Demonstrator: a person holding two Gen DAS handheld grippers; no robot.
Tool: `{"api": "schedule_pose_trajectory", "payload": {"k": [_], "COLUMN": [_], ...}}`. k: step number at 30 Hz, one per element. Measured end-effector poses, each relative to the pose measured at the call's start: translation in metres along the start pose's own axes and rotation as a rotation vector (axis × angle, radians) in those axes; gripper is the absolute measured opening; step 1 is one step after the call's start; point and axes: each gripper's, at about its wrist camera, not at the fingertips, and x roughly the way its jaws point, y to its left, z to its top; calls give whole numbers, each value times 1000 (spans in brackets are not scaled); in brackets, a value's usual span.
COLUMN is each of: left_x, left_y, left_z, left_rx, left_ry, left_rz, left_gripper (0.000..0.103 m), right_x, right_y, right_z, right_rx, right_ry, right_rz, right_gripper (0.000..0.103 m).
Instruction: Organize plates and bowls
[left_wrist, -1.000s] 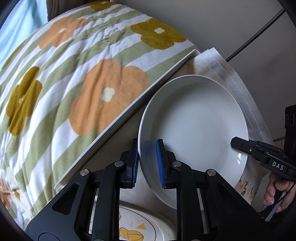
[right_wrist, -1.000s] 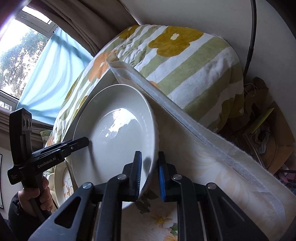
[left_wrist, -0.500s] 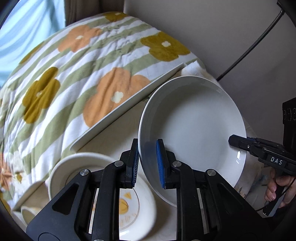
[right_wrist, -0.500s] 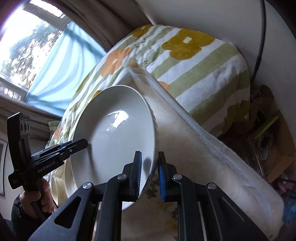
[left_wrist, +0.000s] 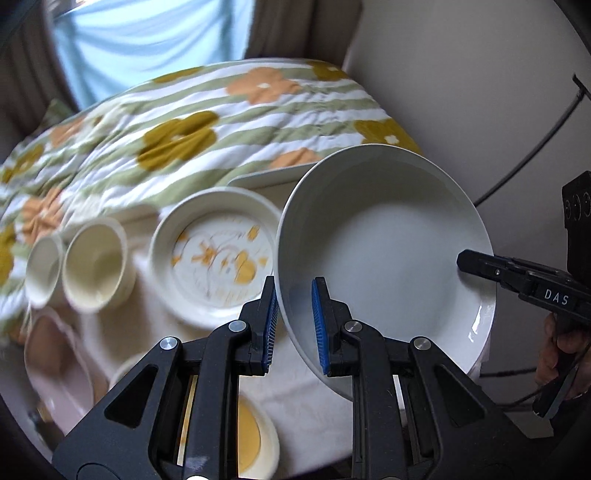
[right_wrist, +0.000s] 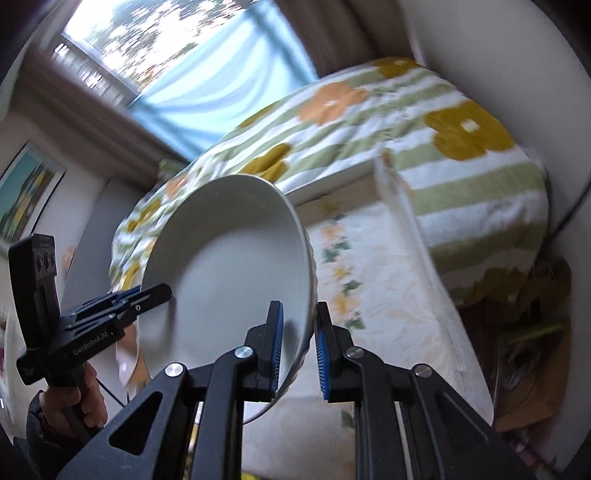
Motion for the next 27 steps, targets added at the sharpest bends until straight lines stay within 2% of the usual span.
{"api": "schedule_pose_trajectory", "payload": {"k": [8,17,21,27], "left_x": [-46,-50,-38,-12], "left_y": [49,118,141,167], "left_z": [-96,-176,-195,-201], "left_rx": [-217,-354,-396,-412], "left_ry": [-4,42,61,91], "left_rz": [86,114,114,88], "left_gripper": [16,16,16,16], "right_x": [22,77,100,125], "right_y": [49,102,118,134], "right_z": [-33,-73,-89,-101], "right_rx": [-134,-199,-217,-229], "right_ry": [107,210,250,278], "right_rz": [91,131,122,75], "right_gripper": [15,15,15,15]}}
